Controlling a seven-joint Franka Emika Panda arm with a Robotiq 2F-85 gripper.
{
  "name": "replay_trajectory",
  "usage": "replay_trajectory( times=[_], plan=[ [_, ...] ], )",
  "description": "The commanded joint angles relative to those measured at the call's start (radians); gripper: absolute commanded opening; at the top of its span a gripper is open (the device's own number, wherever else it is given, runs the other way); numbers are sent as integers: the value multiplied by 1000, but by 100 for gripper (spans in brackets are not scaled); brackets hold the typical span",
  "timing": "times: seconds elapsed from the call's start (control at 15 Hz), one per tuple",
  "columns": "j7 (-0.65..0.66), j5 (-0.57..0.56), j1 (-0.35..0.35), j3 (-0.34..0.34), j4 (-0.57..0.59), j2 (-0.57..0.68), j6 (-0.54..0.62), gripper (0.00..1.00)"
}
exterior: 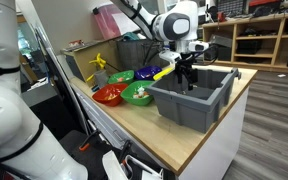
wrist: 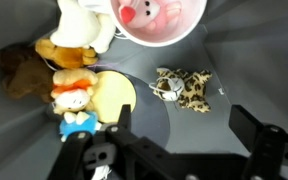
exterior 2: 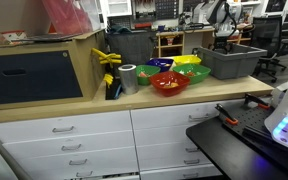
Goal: Take the thing out of the grey tub
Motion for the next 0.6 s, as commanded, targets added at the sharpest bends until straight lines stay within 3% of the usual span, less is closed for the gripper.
replay_trajectory(
  times=[0.0, 0.53],
  plan=[
    [-20, 15, -3, 3, -55, -6, 57, 100],
    [-30, 24, -20, 10, -32, 118, 236, 100]
  ],
)
